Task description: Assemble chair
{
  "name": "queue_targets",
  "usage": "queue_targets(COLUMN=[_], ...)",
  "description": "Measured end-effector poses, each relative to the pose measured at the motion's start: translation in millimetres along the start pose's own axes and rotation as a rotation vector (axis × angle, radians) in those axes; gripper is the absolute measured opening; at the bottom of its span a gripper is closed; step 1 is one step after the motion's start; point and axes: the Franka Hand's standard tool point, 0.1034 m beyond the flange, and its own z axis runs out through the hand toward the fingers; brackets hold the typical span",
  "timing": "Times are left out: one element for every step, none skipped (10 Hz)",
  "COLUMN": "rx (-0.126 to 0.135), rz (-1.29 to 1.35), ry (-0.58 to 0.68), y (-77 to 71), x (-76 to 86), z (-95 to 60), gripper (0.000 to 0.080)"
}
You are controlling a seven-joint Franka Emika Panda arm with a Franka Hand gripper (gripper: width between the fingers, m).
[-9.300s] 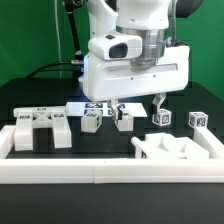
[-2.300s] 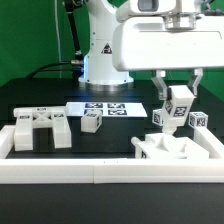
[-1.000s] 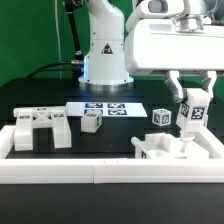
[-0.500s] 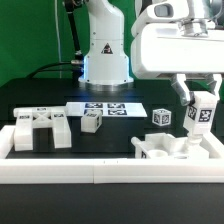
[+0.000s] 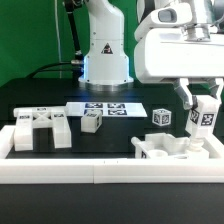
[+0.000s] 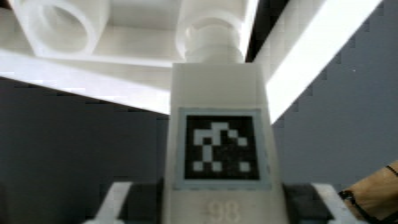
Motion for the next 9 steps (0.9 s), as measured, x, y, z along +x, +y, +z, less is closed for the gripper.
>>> queue_targets(rx=[0.0,0.001,0.001,0.001,0.002,0.002,0.004,0.005,0.005], rz=[0.0,0.0,0.0,0.0,0.0,0.0,0.0,-0.001,-0.002], ry=[-0.002,-0.003,-0.005,-0.007,-0.01,-0.014,-0.018,-0.021,-0.016], y=[-0.2,-0.3,-0.5,-0.7,-0.9,-1.2,-1.9,-2.7,-3.4], x=[-1.0,-1.7,-2.4,-3.7,-5.3,-7.2,-9.4,-10.7,-9.8], z=[0.8,1.8,2.8,4.2,5.4,6.9,8.7,10.5,11.0], gripper=[0.0295,0.0295,0.0295,0.0295,0.0295,0.0295,0.0295,0.0295,0.0295])
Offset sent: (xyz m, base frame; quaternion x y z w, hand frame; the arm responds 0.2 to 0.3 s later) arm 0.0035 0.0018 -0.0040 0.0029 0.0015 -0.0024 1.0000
